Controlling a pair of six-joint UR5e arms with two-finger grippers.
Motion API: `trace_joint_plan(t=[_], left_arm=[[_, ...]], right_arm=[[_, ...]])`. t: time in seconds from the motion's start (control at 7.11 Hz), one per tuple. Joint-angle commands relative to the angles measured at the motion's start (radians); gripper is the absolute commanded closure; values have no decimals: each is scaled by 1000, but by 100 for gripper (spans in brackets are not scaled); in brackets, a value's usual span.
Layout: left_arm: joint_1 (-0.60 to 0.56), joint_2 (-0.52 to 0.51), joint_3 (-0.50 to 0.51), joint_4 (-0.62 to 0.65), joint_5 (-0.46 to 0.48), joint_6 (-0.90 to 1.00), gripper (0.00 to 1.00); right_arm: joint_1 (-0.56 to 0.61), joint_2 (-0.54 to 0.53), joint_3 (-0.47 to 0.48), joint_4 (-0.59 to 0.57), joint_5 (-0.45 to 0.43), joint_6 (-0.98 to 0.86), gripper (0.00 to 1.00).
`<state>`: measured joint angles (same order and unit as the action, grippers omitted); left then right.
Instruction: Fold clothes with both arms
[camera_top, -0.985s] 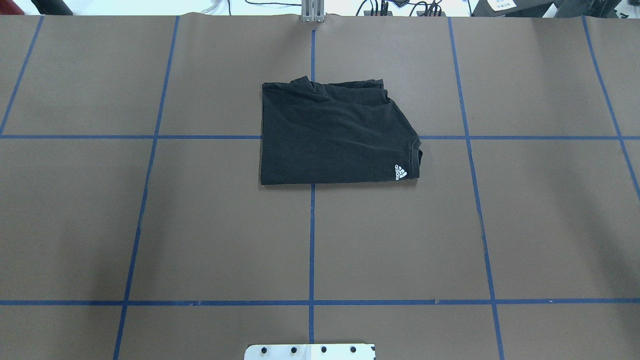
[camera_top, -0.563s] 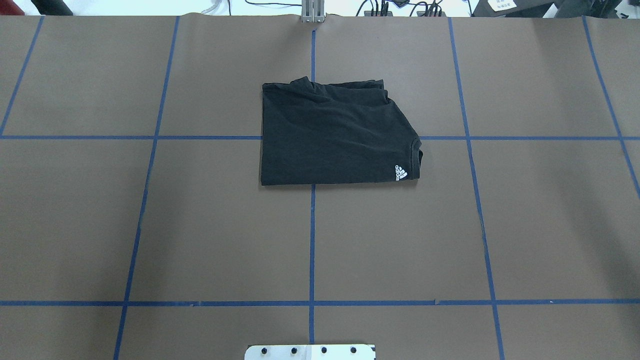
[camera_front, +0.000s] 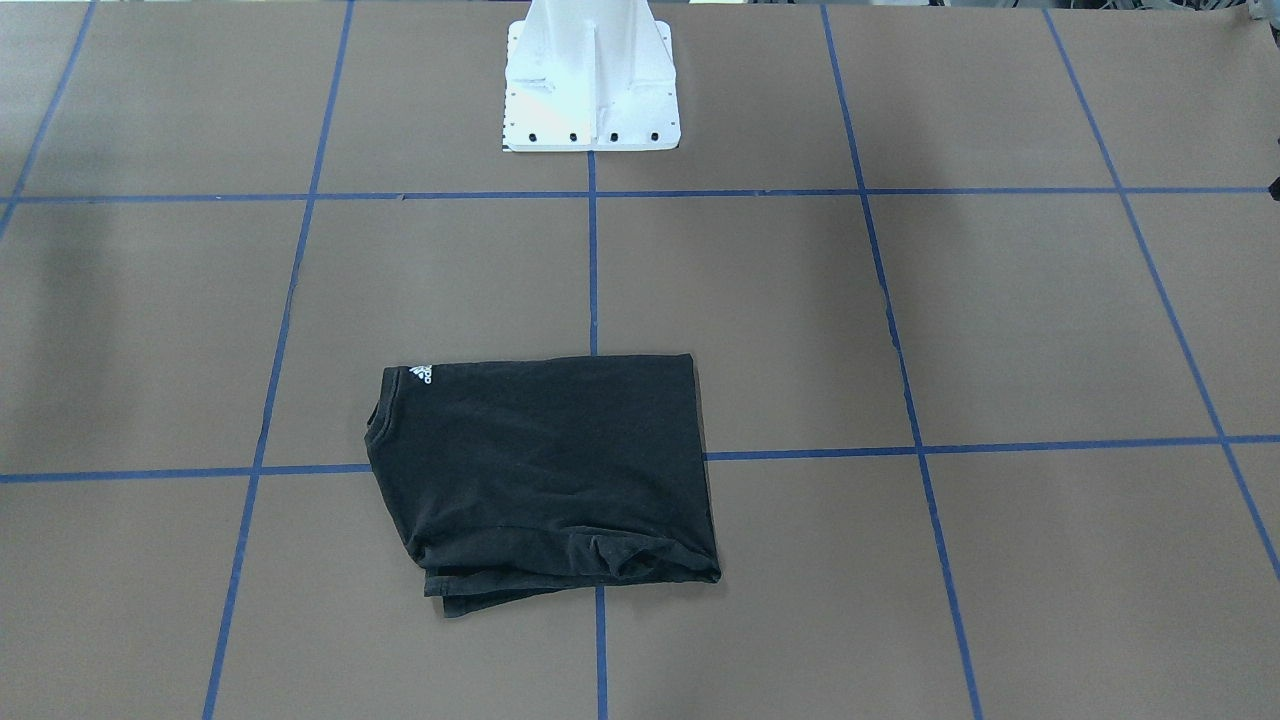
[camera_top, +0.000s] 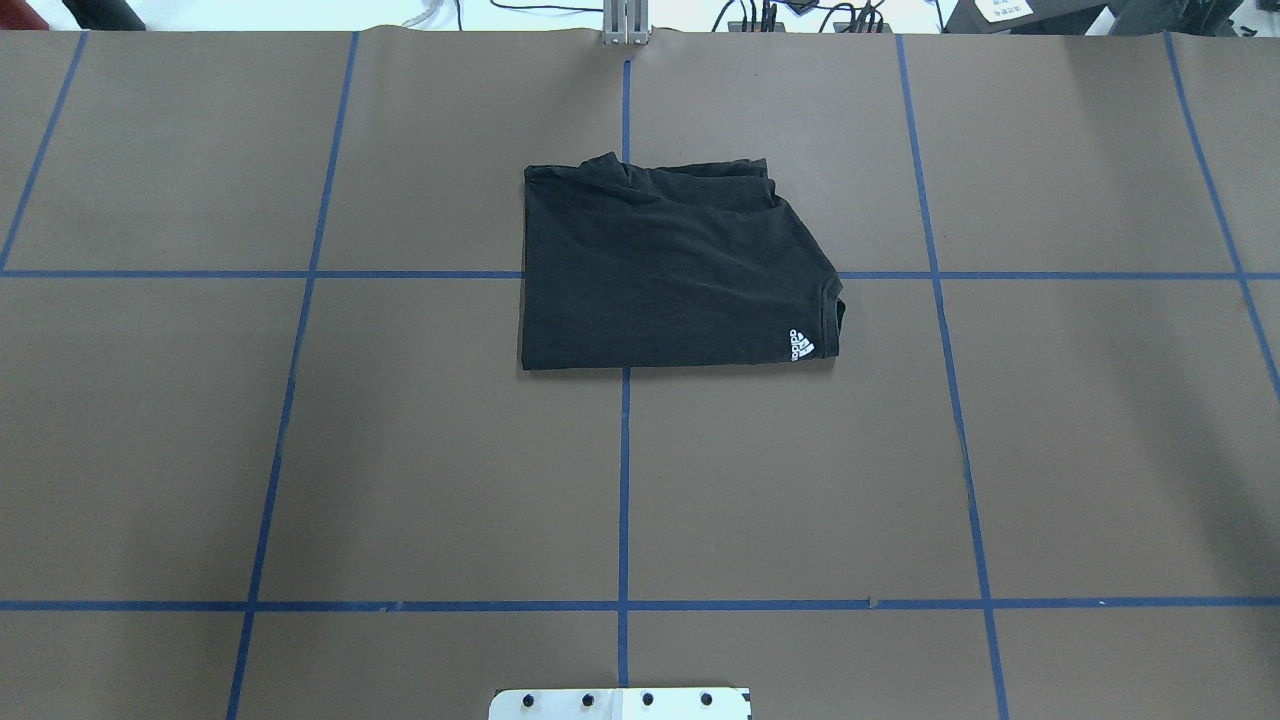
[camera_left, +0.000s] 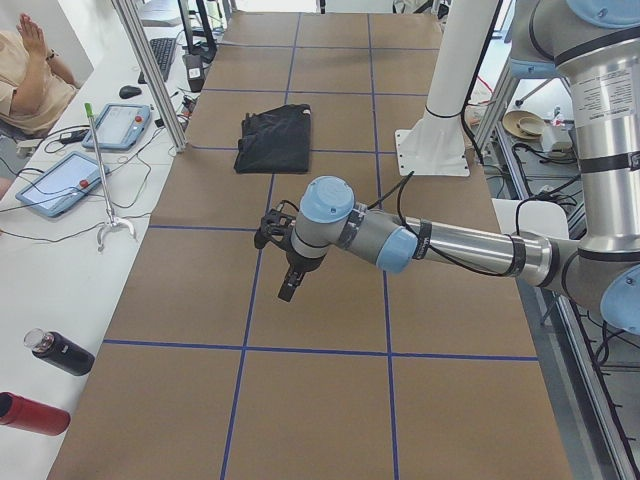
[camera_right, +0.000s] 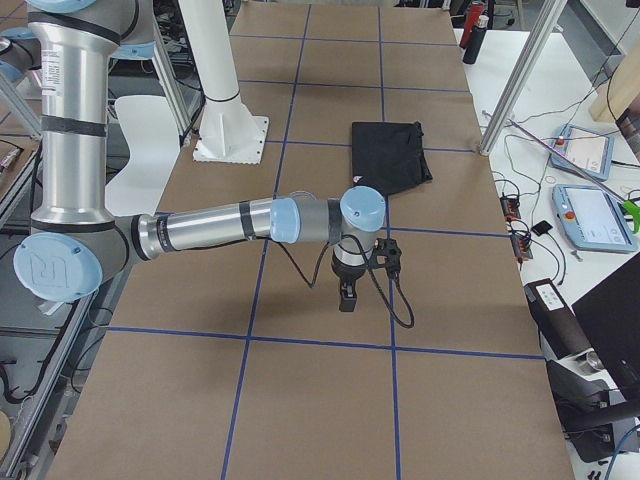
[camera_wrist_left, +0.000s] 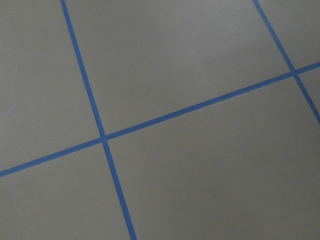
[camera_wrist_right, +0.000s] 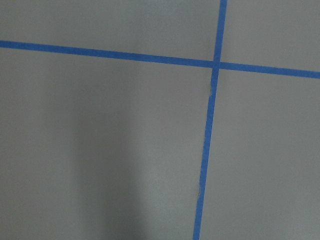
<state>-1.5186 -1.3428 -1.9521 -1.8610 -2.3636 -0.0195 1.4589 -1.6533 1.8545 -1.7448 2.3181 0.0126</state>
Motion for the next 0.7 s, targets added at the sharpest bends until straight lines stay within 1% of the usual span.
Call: trace_joint_plan(t=[0.0, 0.56], left_arm=[[0, 4, 2, 2, 4, 0, 0], [3, 8, 4, 0, 0, 0, 0]], right_arm=[[0, 3, 0, 1, -2, 1, 0], [-5, 3, 3, -1, 4, 3, 0]])
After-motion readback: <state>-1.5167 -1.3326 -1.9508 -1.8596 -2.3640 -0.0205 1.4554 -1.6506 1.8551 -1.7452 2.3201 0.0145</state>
